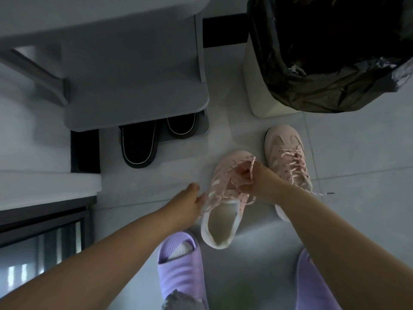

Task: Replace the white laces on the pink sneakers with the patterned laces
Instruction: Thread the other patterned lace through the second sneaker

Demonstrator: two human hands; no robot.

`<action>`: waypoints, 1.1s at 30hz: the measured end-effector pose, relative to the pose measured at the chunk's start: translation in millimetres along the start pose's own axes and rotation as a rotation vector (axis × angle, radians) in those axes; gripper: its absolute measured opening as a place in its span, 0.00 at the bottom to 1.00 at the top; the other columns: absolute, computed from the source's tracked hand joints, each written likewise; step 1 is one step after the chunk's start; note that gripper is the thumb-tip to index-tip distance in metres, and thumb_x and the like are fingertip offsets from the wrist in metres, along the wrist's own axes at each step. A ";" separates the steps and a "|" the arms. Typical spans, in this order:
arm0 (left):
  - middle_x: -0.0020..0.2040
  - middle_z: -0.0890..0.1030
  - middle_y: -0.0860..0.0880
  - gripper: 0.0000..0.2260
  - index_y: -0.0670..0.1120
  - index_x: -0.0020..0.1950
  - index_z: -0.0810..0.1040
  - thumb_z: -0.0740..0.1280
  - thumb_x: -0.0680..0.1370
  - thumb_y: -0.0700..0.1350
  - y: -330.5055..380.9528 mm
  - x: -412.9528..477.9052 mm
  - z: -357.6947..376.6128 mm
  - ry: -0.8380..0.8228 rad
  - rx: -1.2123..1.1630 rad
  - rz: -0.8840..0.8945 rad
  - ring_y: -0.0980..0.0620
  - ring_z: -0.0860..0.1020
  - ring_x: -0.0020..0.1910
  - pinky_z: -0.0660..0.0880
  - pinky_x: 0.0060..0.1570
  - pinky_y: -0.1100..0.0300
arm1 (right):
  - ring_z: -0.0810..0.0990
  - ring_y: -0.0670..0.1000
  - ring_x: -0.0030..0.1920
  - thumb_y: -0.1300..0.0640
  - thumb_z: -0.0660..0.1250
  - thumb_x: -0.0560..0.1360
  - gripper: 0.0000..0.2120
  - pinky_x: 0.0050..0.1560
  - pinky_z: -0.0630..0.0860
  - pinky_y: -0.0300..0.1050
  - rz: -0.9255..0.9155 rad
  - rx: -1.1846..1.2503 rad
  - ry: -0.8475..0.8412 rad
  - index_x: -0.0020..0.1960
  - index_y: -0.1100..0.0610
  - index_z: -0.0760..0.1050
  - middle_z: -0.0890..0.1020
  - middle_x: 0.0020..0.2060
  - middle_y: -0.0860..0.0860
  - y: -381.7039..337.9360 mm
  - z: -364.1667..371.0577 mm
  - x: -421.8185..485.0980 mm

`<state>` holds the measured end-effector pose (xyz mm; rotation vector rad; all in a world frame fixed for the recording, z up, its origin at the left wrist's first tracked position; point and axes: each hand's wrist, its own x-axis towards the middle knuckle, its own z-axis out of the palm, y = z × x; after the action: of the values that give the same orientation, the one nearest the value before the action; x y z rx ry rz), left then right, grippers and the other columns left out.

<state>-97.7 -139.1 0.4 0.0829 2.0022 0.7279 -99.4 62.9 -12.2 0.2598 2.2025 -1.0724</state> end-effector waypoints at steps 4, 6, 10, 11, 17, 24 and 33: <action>0.29 0.71 0.51 0.17 0.50 0.32 0.74 0.59 0.79 0.53 8.5 -23.3 -20.0 -0.211 0.286 0.083 0.56 0.67 0.27 0.64 0.31 0.63 | 0.74 0.46 0.45 0.71 0.69 0.67 0.13 0.41 0.66 0.25 -0.016 0.041 0.015 0.51 0.66 0.75 0.74 0.39 0.44 5.1 8.3 4.0; 0.26 0.71 0.53 0.18 0.51 0.30 0.72 0.59 0.79 0.53 26.7 -36.3 -33.4 -0.248 0.387 0.222 0.59 0.68 0.25 0.64 0.30 0.66 | 0.75 0.45 0.45 0.70 0.67 0.68 0.12 0.44 0.68 0.23 -0.015 0.059 0.019 0.51 0.63 0.76 0.74 0.41 0.42 7.1 9.9 4.3; 0.30 0.75 0.48 0.15 0.44 0.37 0.76 0.61 0.78 0.52 52.9 -61.6 -60.3 -0.350 0.424 0.430 0.53 0.70 0.28 0.68 0.33 0.59 | 0.75 0.52 0.51 0.55 0.66 0.66 0.21 0.53 0.72 0.44 0.012 -0.068 0.031 0.57 0.60 0.73 0.74 0.49 0.52 12.8 4.4 6.0; 0.29 0.74 0.49 0.15 0.44 0.38 0.76 0.61 0.78 0.52 55.7 -67.3 -65.6 -0.395 0.395 0.442 0.54 0.69 0.27 0.67 0.32 0.60 | 0.74 0.54 0.51 0.53 0.67 0.66 0.23 0.54 0.72 0.46 0.028 -0.095 0.032 0.58 0.60 0.72 0.73 0.50 0.53 16.0 3.5 7.1; 0.27 0.72 0.57 0.14 0.45 0.38 0.77 0.62 0.78 0.51 65.2 -91.1 -79.1 -0.711 0.302 0.438 0.59 0.68 0.27 0.68 0.33 0.64 | 0.73 0.57 0.60 0.59 0.70 0.71 0.25 0.62 0.70 0.50 0.010 -0.128 0.061 0.66 0.59 0.69 0.71 0.62 0.57 15.1 4.1 2.9; 0.35 0.72 0.56 0.13 0.50 0.35 0.76 0.62 0.78 0.52 58.6 -87.7 -95.5 -0.716 0.302 0.427 0.60 0.71 0.34 0.67 0.39 0.68 | 0.76 0.56 0.56 0.59 0.70 0.70 0.21 0.56 0.72 0.45 0.024 -0.169 0.129 0.62 0.57 0.73 0.73 0.59 0.55 14.7 8.7 3.9; 0.33 0.81 0.50 0.19 0.51 0.24 0.69 0.54 0.76 0.49 45.9 -59.8 -90.0 -0.063 -0.877 0.425 0.50 0.80 0.41 0.75 0.49 0.58 | 0.77 0.59 0.54 0.59 0.69 0.71 0.16 0.52 0.73 0.46 0.090 -0.127 0.327 0.58 0.59 0.74 0.75 0.58 0.56 10.6 22.0 3.5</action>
<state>-150.0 -163.3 102.6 0.0076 1.4596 1.7864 -86.9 52.7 -30.8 0.5032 2.5094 -0.8867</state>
